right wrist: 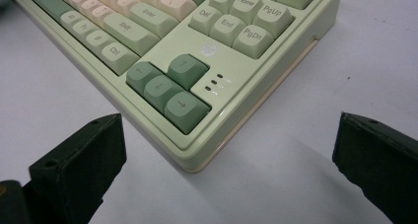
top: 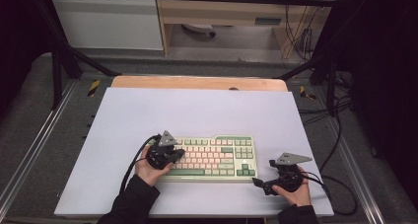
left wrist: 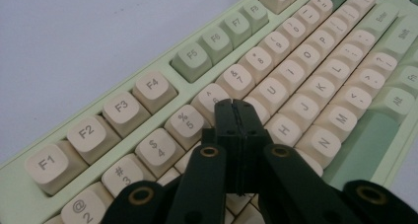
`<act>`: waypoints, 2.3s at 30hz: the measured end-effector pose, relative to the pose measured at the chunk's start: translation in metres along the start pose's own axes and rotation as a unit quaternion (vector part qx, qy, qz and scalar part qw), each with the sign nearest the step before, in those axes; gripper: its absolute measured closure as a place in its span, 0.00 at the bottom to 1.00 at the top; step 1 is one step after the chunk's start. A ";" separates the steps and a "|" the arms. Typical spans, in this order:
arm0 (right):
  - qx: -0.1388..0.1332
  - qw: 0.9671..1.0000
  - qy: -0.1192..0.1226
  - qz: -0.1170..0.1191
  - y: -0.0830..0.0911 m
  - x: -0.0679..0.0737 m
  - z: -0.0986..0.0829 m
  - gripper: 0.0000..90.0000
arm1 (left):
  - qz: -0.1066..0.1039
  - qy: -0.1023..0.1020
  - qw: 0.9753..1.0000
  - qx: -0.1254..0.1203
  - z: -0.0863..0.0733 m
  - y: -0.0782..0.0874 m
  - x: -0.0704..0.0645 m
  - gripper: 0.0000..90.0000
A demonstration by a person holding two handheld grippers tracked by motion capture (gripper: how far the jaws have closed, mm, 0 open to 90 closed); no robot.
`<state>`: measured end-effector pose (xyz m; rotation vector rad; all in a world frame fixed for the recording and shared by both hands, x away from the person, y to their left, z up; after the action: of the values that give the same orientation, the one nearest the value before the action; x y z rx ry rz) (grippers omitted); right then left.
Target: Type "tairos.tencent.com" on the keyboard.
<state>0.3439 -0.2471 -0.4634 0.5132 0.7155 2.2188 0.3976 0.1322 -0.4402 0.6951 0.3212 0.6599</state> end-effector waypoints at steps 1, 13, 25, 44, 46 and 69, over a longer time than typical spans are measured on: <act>0.001 1.000 -0.002 0.001 0.000 0.000 0.000 0.00 | 0.000 0.000 1.000 0.000 0.000 0.000 0.000 1.00; 0.000 1.000 -0.001 0.000 0.000 0.000 0.000 0.00 | -0.003 -0.002 1.000 -0.012 0.000 0.014 -0.002 1.00; 0.003 1.000 0.001 0.000 0.000 0.000 0.000 0.00 | 0.003 0.006 1.000 -0.025 -0.008 0.039 0.007 1.00; 0.001 1.000 0.002 0.000 0.000 0.000 0.000 0.00 | 0.020 0.017 0.999 -0.025 -0.029 0.062 0.021 1.00; 0.002 1.000 0.000 0.001 0.000 0.000 0.000 0.00 | 0.022 0.017 0.999 -0.023 -0.032 0.064 0.023 1.00; 0.003 1.000 0.000 0.000 -0.001 0.000 0.000 0.00 | 0.030 0.022 0.999 -0.016 -0.043 0.055 0.026 1.00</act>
<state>0.3436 -0.2466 -0.4640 0.5153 0.7231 2.2176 0.3720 0.2022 -0.4354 0.6630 0.3307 0.7368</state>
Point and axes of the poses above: each handheld gripper's, and its own axes: y roughly backward along the jaws, z roughly out of its top, x roughly to its left, the point moved 2 cm from there along -y, roughly forward along the jaws, and after that the axes turned 2 degrees about -z, right-handed, at the moved point
